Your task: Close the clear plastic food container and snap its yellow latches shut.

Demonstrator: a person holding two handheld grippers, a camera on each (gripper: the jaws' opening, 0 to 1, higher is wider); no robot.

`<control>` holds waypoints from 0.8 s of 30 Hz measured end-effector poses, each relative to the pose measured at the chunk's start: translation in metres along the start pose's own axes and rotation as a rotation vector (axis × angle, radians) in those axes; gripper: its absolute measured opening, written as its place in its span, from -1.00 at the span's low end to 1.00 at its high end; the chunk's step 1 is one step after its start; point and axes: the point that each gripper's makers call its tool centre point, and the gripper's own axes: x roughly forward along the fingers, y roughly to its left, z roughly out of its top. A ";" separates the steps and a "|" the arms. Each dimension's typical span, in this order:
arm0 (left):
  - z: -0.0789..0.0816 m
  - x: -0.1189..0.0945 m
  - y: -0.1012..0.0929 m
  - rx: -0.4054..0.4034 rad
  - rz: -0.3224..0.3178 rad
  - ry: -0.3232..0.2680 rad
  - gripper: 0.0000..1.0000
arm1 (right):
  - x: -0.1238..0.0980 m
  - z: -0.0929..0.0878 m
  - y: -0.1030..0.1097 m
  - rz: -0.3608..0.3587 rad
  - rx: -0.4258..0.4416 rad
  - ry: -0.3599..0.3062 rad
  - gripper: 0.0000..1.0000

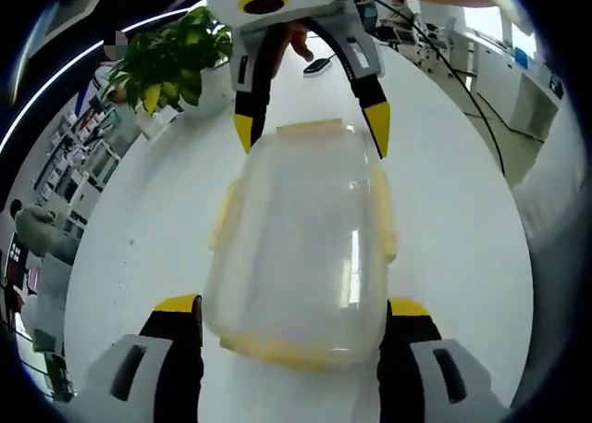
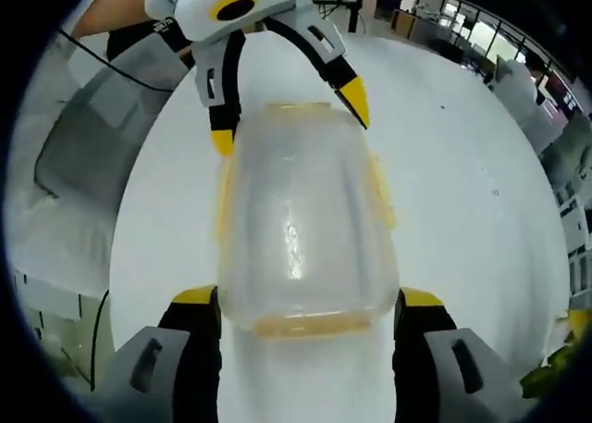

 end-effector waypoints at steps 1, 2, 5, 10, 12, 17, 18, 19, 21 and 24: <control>0.000 0.000 0.000 -0.004 -0.002 -0.002 0.48 | 0.000 0.000 0.000 0.001 -0.001 0.000 0.47; 0.000 0.000 0.000 -0.008 -0.004 -0.003 0.48 | 0.000 0.000 0.000 0.001 -0.001 -0.001 0.47; 0.000 -0.001 -0.001 -0.018 -0.008 -0.008 0.47 | 0.000 0.000 0.000 0.004 -0.003 -0.001 0.46; -0.002 -0.003 -0.002 -0.018 -0.009 -0.003 0.47 | 0.002 0.004 0.003 0.004 -0.002 0.012 0.46; -0.005 -0.005 -0.002 -0.015 -0.012 0.003 0.47 | 0.003 0.007 0.004 0.005 0.001 0.007 0.46; -0.015 -0.012 -0.002 -0.016 -0.011 0.014 0.47 | 0.008 0.017 0.007 0.003 0.006 -0.006 0.46; -0.017 -0.013 -0.003 -0.019 -0.010 0.013 0.47 | 0.009 0.018 0.008 0.003 0.006 -0.008 0.46; -0.020 -0.015 -0.003 -0.022 -0.008 0.010 0.47 | 0.010 0.021 0.009 0.002 0.006 -0.008 0.46; -0.023 -0.018 -0.005 -0.028 -0.005 0.009 0.47 | 0.013 0.026 0.011 0.003 0.003 -0.008 0.46; -0.030 -0.023 -0.006 -0.031 -0.003 0.018 0.47 | 0.017 0.033 0.013 0.006 -0.001 -0.009 0.47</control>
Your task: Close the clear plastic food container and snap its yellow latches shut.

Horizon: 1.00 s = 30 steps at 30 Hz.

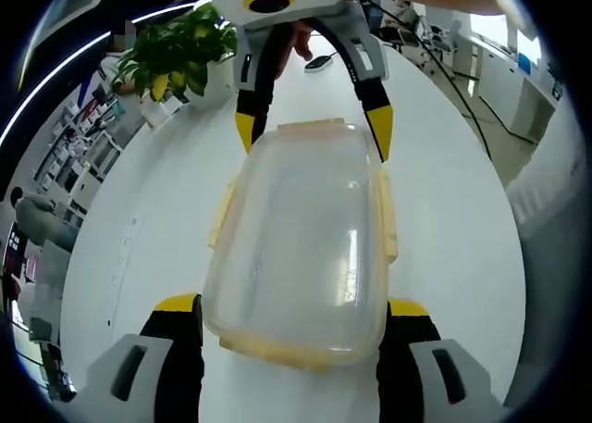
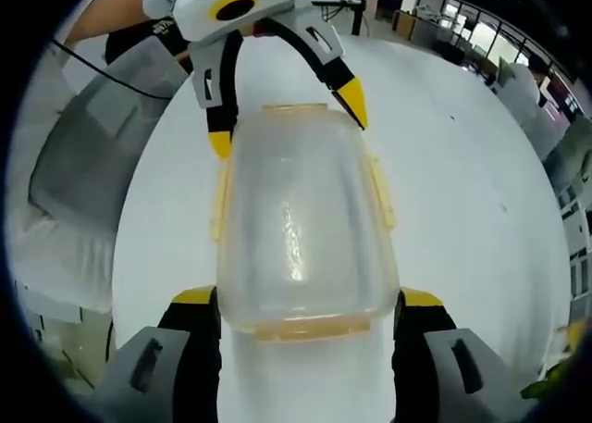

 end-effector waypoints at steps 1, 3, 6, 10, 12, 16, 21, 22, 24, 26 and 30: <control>-0.004 -0.002 0.000 -0.001 0.000 0.003 0.47 | 0.002 0.004 0.002 0.002 -0.001 0.000 0.47; -0.009 -0.006 0.000 0.000 0.000 0.009 0.47 | 0.005 0.010 0.003 0.006 -0.002 -0.003 0.47; -0.018 -0.012 -0.001 -0.003 0.002 0.015 0.47 | 0.011 0.019 0.006 0.012 -0.005 -0.007 0.48; -0.032 -0.021 -0.002 -0.013 0.008 0.018 0.47 | 0.019 0.034 0.011 0.024 -0.012 -0.014 0.48; -0.040 -0.026 -0.003 -0.015 0.009 0.018 0.47 | 0.023 0.042 0.014 0.029 -0.014 -0.014 0.49; -0.056 -0.037 -0.003 -0.021 0.011 0.023 0.47 | 0.031 0.055 0.018 0.037 -0.017 -0.016 0.49; -0.075 -0.050 -0.007 -0.034 0.018 0.023 0.47 | 0.043 0.076 0.026 0.047 -0.029 -0.007 0.50; -0.078 -0.052 -0.007 -0.036 0.019 0.023 0.47 | 0.044 0.079 0.027 0.048 -0.030 -0.005 0.51; -0.084 -0.056 -0.008 -0.039 0.021 0.025 0.47 | 0.049 0.087 0.031 0.051 -0.034 -0.001 0.51; -0.092 -0.062 -0.010 -0.042 0.024 0.030 0.47 | 0.053 0.095 0.035 0.054 -0.037 -0.005 0.52; -0.109 -0.075 -0.014 -0.043 0.025 0.032 0.47 | 0.062 0.111 0.045 0.062 -0.039 -0.013 0.52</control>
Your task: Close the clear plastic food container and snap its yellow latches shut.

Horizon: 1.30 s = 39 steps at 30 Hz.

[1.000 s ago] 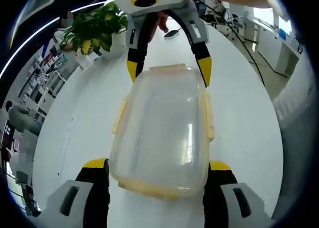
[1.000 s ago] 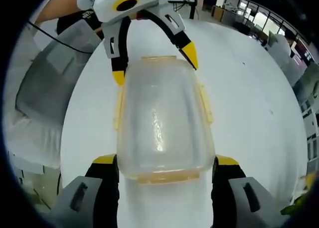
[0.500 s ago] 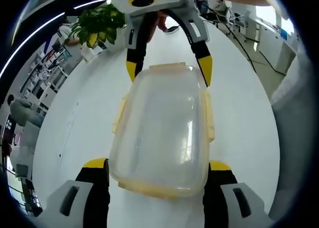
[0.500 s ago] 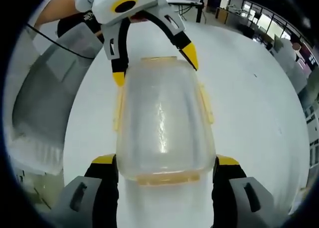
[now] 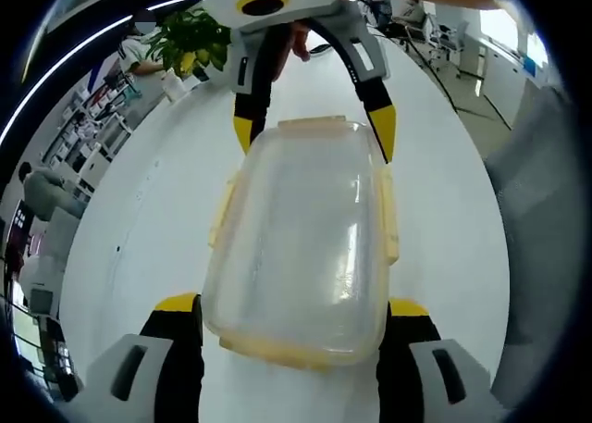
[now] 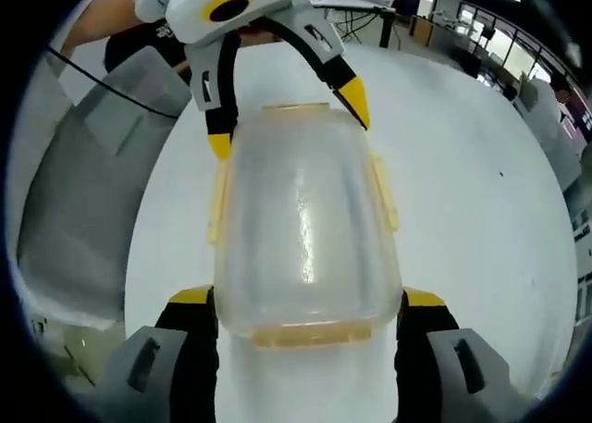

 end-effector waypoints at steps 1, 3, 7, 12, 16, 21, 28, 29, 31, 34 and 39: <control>-0.005 -0.003 -0.001 -0.001 0.000 0.002 0.47 | 0.002 0.003 0.002 0.000 -0.001 -0.002 0.52; -0.013 -0.009 -0.002 0.000 0.001 0.007 0.47 | 0.006 0.011 0.005 0.000 -0.001 -0.008 0.52; -0.026 -0.017 -0.005 0.001 0.001 0.021 0.47 | 0.013 0.025 0.011 0.001 -0.004 -0.010 0.53; -0.036 -0.025 -0.009 -0.010 0.007 0.018 0.47 | 0.019 0.034 0.017 0.002 -0.015 0.011 0.53; -0.036 -0.026 -0.008 -0.010 0.008 0.017 0.47 | 0.020 0.035 0.017 -0.006 -0.018 0.034 0.53; -0.036 -0.026 -0.006 0.009 0.001 0.024 0.47 | 0.019 0.034 0.016 -0.006 -0.009 0.027 0.54; -0.035 -0.020 0.010 0.032 -0.014 0.030 0.47 | 0.019 0.037 0.004 -0.013 0.013 0.019 0.54; -0.035 -0.019 0.012 0.033 -0.014 0.031 0.47 | 0.018 0.037 0.000 -0.012 0.014 0.021 0.54; -0.035 -0.017 0.018 0.029 -0.013 0.027 0.47 | 0.018 0.036 -0.007 -0.013 0.013 0.030 0.54; -0.033 -0.014 0.026 0.020 -0.009 0.015 0.47 | 0.017 0.035 -0.017 -0.011 0.008 0.048 0.54; -0.033 -0.009 0.041 0.017 -0.005 0.004 0.47 | 0.017 0.036 -0.034 -0.011 0.009 0.045 0.54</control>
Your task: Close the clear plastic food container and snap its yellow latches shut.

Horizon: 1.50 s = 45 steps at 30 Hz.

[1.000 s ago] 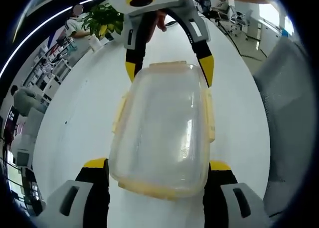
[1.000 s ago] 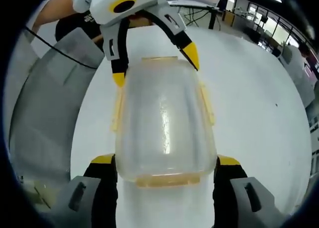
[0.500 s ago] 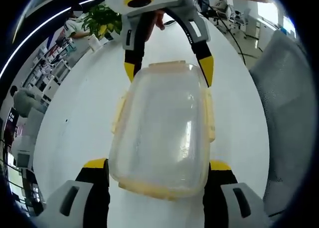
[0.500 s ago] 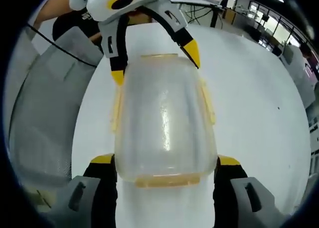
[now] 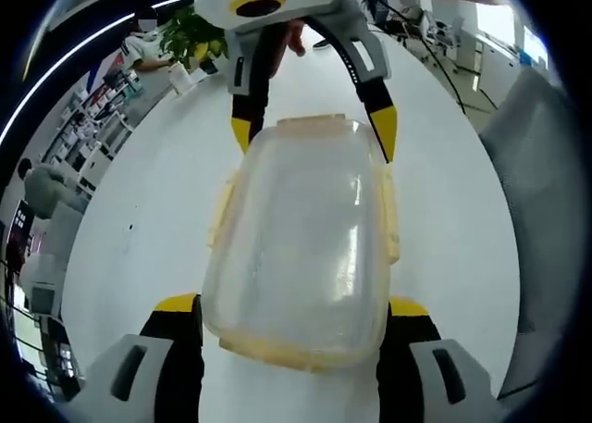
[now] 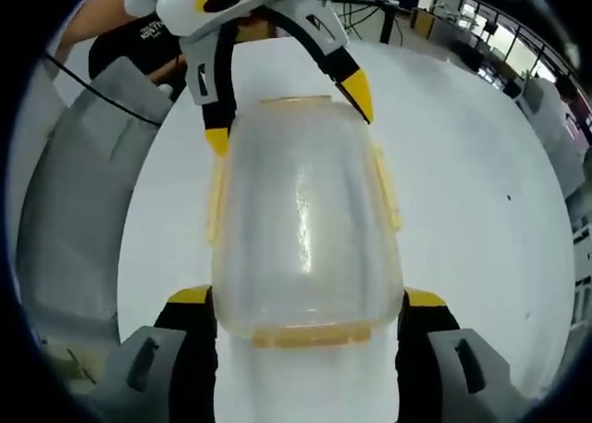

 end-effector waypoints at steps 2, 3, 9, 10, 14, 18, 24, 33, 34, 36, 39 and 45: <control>0.000 0.002 0.007 0.002 -0.004 -0.010 0.47 | 0.001 0.001 -0.005 0.004 0.007 -0.007 0.55; 0.000 0.004 0.010 0.007 -0.006 -0.012 0.47 | 0.002 0.001 -0.007 0.006 0.013 -0.010 0.55; 0.000 0.012 0.027 0.035 -0.013 -0.001 0.47 | 0.005 0.003 -0.022 0.012 0.039 -0.034 0.59; 0.000 0.013 0.029 0.039 -0.014 0.000 0.47 | 0.005 0.003 -0.025 0.012 0.044 -0.035 0.59; 0.002 0.017 0.038 0.043 -0.010 0.002 0.48 | 0.006 0.002 -0.033 0.007 0.048 -0.040 0.60; 0.003 0.021 0.047 0.035 -0.004 -0.008 0.48 | 0.006 0.002 -0.042 0.000 0.046 -0.045 0.61; 0.003 0.024 0.051 0.037 0.000 0.002 0.49 | 0.007 0.002 -0.047 -0.011 0.045 -0.045 0.62; 0.004 0.025 0.052 0.038 0.011 0.007 0.50 | 0.009 0.001 -0.048 -0.027 0.048 -0.035 0.64; 0.004 0.025 0.051 0.043 0.014 0.013 0.50 | 0.009 0.002 -0.048 -0.028 0.046 -0.026 0.64; 0.003 0.025 0.052 0.046 0.016 0.014 0.51 | 0.010 0.001 -0.048 -0.033 0.046 -0.001 0.65; 0.002 0.025 0.051 0.061 0.028 0.006 0.52 | 0.012 -0.001 -0.048 -0.043 0.060 0.004 0.68; -0.002 0.028 0.049 0.100 0.024 0.020 0.66 | 0.013 -0.005 -0.048 -0.062 0.128 0.013 0.70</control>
